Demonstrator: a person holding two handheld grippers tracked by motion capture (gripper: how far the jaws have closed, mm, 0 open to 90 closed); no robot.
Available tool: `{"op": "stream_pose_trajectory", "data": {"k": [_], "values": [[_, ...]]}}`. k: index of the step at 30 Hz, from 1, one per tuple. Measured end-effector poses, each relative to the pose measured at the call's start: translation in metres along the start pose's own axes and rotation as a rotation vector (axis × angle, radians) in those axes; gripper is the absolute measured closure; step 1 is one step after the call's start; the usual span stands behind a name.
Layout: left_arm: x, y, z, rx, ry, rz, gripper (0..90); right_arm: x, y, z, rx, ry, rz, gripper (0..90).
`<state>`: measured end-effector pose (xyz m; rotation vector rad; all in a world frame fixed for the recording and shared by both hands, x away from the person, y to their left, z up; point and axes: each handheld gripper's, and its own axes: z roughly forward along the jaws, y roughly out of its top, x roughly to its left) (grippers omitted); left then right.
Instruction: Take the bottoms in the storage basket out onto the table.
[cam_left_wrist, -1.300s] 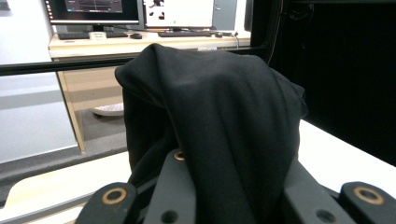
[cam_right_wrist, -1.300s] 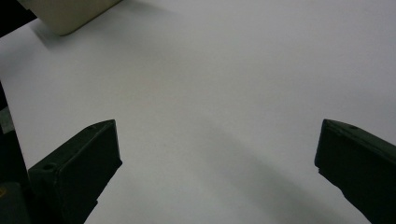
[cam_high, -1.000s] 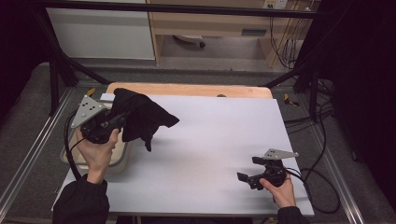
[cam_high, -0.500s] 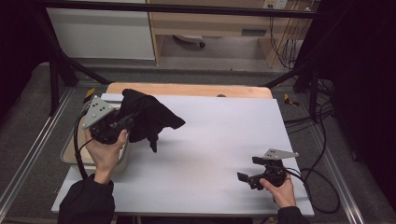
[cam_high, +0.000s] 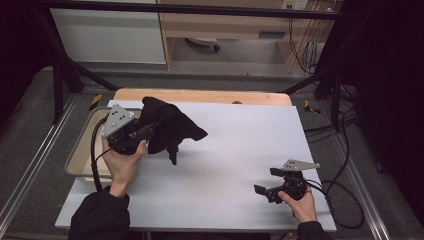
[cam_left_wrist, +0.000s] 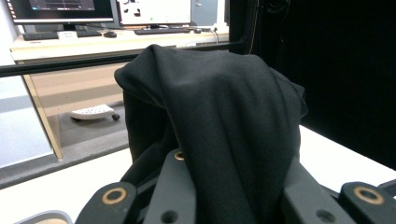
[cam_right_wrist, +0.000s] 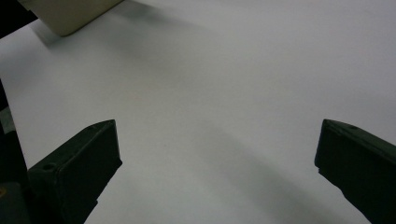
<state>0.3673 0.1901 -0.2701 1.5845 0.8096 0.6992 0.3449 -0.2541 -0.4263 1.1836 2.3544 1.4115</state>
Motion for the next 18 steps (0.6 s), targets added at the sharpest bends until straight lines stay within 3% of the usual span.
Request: {"op": "stream_pose_trajectory", "data": {"k": [18], "values": [[-0.016,0.0,0.012,0.004,-0.035,0.013,81.4,0.0,0.0,0.0,0.0,0.001,0.001,0.7]]}}
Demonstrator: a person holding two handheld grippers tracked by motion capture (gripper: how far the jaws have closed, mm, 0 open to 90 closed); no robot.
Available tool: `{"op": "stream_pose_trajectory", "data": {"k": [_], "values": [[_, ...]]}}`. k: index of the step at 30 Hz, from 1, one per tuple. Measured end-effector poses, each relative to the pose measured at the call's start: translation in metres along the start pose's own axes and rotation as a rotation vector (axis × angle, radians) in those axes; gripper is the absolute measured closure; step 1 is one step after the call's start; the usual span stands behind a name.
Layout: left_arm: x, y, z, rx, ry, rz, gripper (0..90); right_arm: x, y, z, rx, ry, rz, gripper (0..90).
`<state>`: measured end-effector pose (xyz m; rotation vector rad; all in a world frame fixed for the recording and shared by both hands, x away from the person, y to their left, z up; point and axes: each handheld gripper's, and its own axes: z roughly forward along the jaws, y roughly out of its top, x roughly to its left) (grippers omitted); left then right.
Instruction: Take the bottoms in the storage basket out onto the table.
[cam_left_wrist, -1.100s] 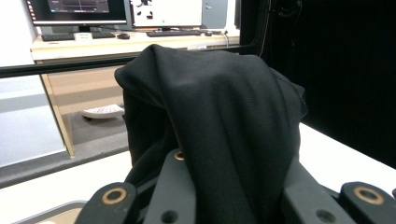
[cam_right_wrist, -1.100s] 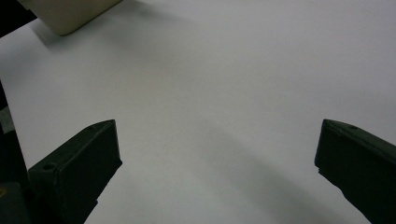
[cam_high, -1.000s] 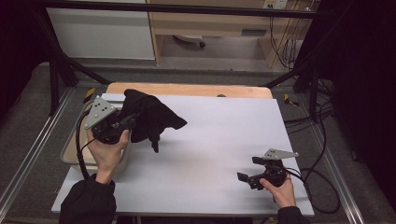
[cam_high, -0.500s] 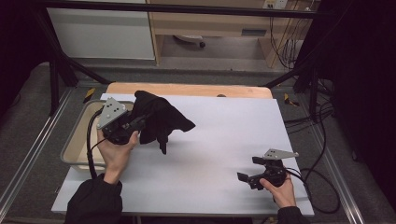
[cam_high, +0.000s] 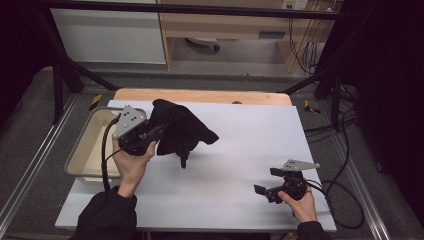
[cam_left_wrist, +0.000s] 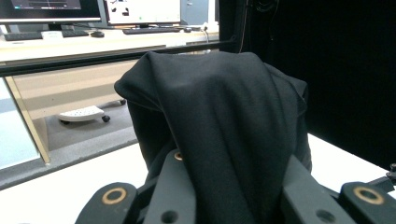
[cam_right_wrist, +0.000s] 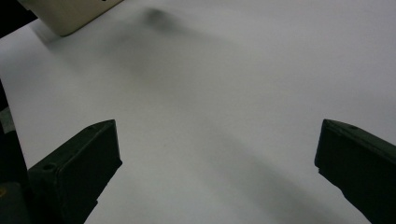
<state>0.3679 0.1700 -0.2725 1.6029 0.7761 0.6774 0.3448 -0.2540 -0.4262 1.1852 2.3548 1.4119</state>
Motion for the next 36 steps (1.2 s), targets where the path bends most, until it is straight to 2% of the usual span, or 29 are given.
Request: {"op": "stream_pose_trajectory", "data": {"k": [19,36], "values": [[-0.017,-0.005,0.015,0.021,-0.036,0.009,81.3,0.0,0.0,0.0,0.0,-0.002,0.0,0.7],[-0.032,-0.021,0.033,0.083,-0.071,0.029,81.3,0.0,0.0,0.0,0.001,-0.001,-0.001,0.7]]}}
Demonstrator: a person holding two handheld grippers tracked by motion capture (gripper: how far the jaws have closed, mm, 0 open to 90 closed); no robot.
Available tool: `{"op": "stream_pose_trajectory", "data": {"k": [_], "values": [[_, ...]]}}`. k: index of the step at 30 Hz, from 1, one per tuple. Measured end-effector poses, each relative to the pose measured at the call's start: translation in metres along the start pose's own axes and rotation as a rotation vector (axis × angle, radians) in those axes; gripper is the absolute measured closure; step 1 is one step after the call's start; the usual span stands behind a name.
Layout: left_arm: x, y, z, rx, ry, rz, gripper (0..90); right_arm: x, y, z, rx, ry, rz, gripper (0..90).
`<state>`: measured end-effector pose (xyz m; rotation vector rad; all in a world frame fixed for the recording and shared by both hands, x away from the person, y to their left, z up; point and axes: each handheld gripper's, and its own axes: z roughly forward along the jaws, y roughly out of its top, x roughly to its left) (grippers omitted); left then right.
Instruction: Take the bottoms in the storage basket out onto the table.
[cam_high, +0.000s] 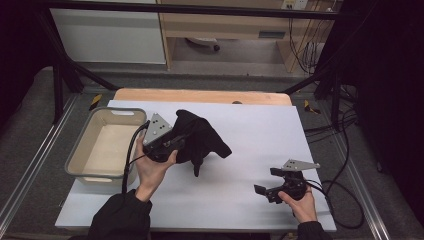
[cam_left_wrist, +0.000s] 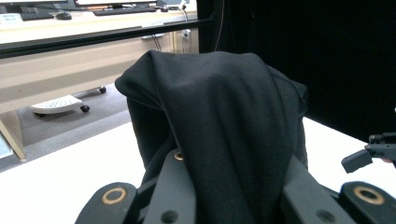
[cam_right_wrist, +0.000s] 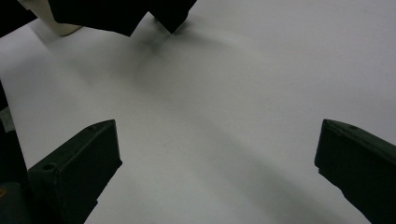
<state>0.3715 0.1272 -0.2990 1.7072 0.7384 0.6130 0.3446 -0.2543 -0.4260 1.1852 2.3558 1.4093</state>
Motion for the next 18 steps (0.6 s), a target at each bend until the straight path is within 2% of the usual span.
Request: {"op": "stream_pose_trajectory", "data": {"k": [18], "values": [[-0.006,-0.017,0.017,0.063,-0.008,0.013,81.2,0.0,0.0,0.0,0.0,-0.001,-0.001,0.7]]}}
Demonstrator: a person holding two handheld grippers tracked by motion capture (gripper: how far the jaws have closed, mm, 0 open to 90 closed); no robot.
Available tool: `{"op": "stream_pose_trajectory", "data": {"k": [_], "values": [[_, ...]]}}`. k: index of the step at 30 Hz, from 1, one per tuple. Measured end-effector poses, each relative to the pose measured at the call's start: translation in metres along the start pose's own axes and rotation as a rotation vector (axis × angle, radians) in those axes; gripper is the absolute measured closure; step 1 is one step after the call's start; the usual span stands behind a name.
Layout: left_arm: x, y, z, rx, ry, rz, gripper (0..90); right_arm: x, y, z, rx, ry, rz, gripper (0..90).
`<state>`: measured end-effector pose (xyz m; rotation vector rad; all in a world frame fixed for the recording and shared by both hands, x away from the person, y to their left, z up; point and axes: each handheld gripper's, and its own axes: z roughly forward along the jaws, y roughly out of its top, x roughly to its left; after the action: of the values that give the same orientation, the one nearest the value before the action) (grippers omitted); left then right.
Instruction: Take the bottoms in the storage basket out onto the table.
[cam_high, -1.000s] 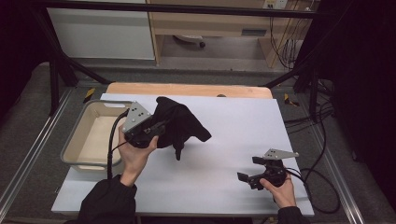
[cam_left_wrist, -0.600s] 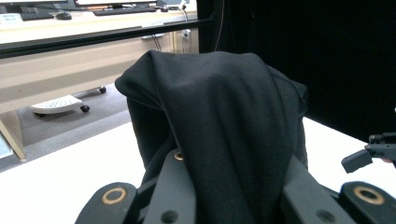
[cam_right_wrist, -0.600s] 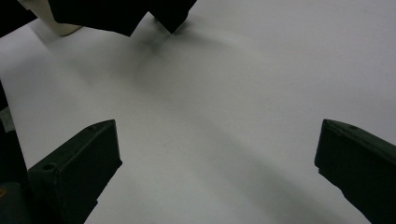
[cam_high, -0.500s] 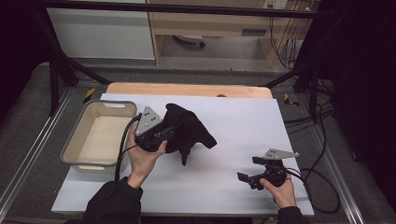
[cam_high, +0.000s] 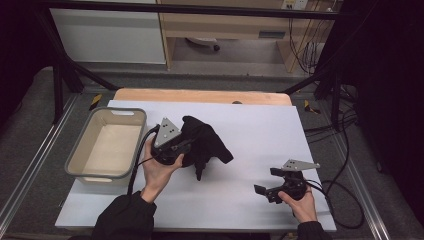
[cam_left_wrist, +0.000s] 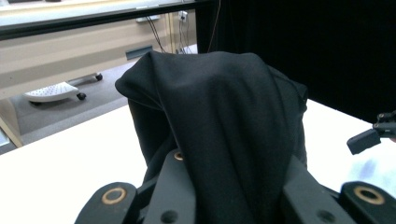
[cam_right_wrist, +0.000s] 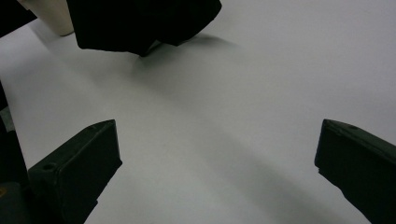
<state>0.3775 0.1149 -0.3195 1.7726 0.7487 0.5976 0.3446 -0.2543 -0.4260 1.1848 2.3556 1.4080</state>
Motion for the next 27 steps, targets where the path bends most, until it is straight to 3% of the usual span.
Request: {"op": "stream_pose_trajectory", "data": {"k": [12,27], "values": [[-0.003,-0.008,0.008,0.049,-0.005,0.023,81.0,0.0,0.0,0.0,0.0,0.0,-0.001,0.7],[-0.004,-0.025,0.021,0.102,-0.009,0.02,80.5,0.0,0.0,0.0,0.0,0.0,-0.001,0.7]]}}
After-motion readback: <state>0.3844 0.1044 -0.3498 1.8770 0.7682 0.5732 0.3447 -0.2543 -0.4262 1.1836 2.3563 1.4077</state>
